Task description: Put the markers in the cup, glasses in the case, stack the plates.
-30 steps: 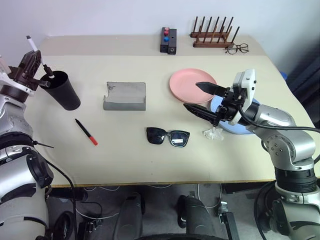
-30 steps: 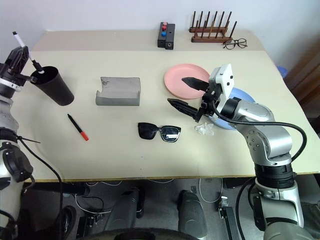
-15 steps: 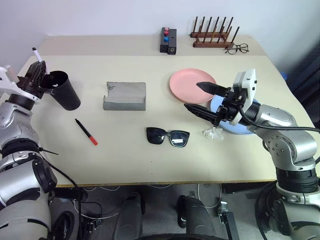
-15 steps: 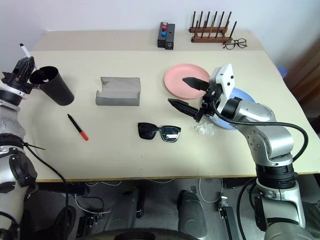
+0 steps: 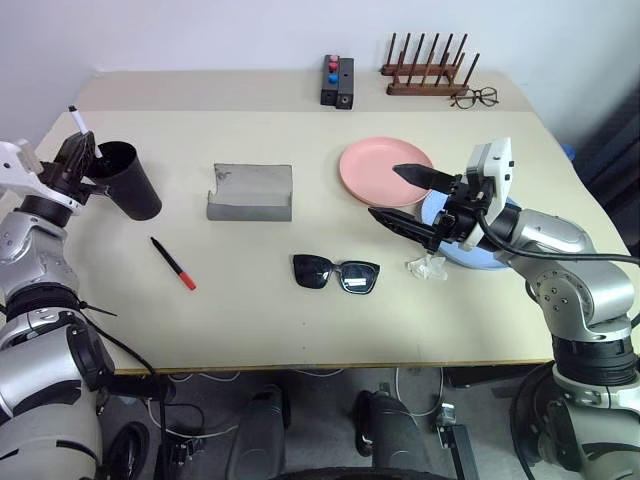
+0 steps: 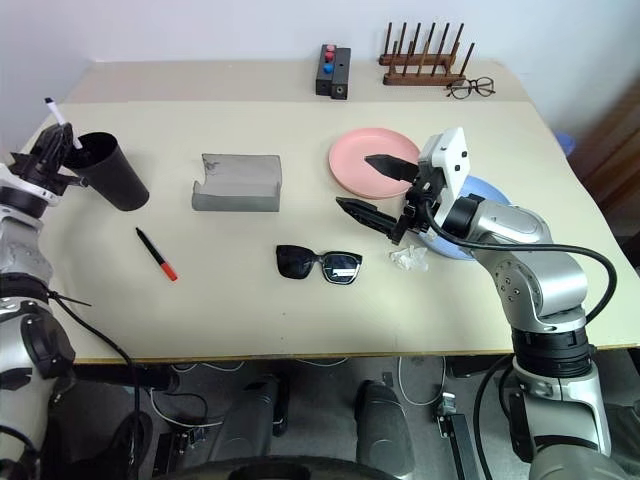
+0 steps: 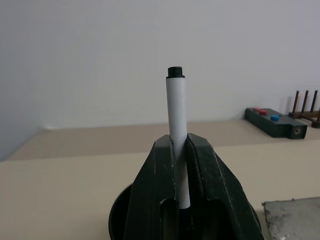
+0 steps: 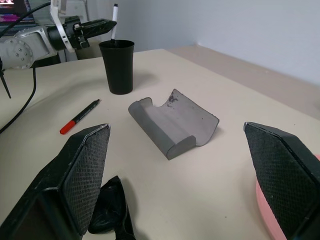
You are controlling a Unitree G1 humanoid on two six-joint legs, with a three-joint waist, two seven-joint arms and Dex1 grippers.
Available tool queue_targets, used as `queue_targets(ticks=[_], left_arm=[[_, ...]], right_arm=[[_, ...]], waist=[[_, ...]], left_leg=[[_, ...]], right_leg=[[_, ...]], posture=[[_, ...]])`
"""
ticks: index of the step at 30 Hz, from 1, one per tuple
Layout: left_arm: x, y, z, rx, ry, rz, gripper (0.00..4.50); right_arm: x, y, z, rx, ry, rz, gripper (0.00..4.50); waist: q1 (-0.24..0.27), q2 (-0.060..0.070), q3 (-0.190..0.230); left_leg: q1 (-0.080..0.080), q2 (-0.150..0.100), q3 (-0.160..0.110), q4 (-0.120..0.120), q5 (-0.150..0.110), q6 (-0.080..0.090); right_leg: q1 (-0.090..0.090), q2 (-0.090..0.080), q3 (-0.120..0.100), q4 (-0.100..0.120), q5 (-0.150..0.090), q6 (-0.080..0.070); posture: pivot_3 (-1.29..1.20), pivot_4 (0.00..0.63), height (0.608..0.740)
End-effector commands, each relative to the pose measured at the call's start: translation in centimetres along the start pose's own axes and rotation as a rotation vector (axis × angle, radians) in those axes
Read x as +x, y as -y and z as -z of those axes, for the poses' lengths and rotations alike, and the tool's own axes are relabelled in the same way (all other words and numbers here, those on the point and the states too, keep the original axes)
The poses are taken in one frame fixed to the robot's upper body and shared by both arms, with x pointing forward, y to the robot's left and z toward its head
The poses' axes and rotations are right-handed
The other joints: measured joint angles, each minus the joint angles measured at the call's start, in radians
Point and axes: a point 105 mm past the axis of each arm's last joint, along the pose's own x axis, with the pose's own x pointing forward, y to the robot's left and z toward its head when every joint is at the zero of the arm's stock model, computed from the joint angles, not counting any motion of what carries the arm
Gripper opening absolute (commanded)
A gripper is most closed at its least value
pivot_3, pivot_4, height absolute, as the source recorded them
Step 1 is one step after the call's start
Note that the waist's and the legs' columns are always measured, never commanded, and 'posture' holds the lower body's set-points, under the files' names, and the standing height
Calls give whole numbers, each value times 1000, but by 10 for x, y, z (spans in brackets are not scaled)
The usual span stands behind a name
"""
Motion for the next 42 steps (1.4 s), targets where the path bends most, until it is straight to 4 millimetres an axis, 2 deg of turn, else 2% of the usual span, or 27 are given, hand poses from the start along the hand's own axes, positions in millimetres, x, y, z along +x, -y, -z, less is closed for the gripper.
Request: queue_targets(ticks=[1,5,8,14,15,21,27,30,32,34,36,42], left_arm=[[1,-2,-10,26,30,-2,51],[2,-2,-10,6,27,-1,51],[2,-3,-11,7,28,-4,1129],[3,-2,-16,16,47,10,4159],[3,-1,-19,19,55,13,4477],[6,4,-37,-7,123,56,4477],[10,9,-57,-57,43,70,4477],[11,35,-74,-101,-130,81,4477],[7,54,-78,-121,-238,95,4477],[-3,82,-70,-134,-398,174,4477],[-9,102,-73,-141,-442,210,4477],[-15,137,-46,-306,-498,-20,4477]], right_arm=[[-4,-2,-12,-48,26,4,4378],[-4,-2,-12,-48,27,4,4378],[-3,-2,-12,-54,25,3,4378],[-3,-2,-12,-53,24,1,4378],[-3,-1,-11,-49,22,1,4378],[0,-1,-10,-50,17,-10,4378],[0,0,-8,-47,18,-14,4378],[0,1,-7,-46,18,-14,4378],[1,1,-6,-42,20,-17,4378],[3,1,-5,-42,25,-22,4378],[5,2,-5,-41,33,-28,4378],[7,9,-6,-62,34,-40,4378]], waist=[[0,0,0],[0,0,0],[0,0,0],[0,0,0],[0,0,0],[0,0,0],[-2,0,0],[-4,-1,0],[-1,-2,1],[-1,-1,1],[-1,-1,1],[0,-2,1]], left_leg=[[0,0,0,0,0,0],[0,0,0,0,0,0],[0,0,0,0,0,0],[0,0,0,0,0,0],[0,0,0,0,0,0],[0,0,0,0,0,0],[0,0,0,0,0,0],[0,0,0,0,0,0],[0,0,-1,0,0,0],[0,0,-1,0,0,0],[1,0,-1,0,0,0],[1,0,-2,1,0,0]], right_leg=[[0,0,0,0,0,0],[0,0,0,0,0,0],[0,0,0,0,0,0],[0,0,0,0,0,0],[0,0,0,0,0,0],[0,0,0,0,0,0],[0,0,0,0,0,0],[0,0,0,0,0,0],[0,0,0,0,0,0],[1,0,0,0,0,0],[1,0,0,0,-1,0],[2,0,0,1,0,0]], posture=[[0,150,740],[0,150,740],[0,150,740],[0,150,740],[0,150,740],[0,150,740],[0,150,740],[0,150,740],[0,150,740],[0,150,740],[0,150,740],[0,150,740]])
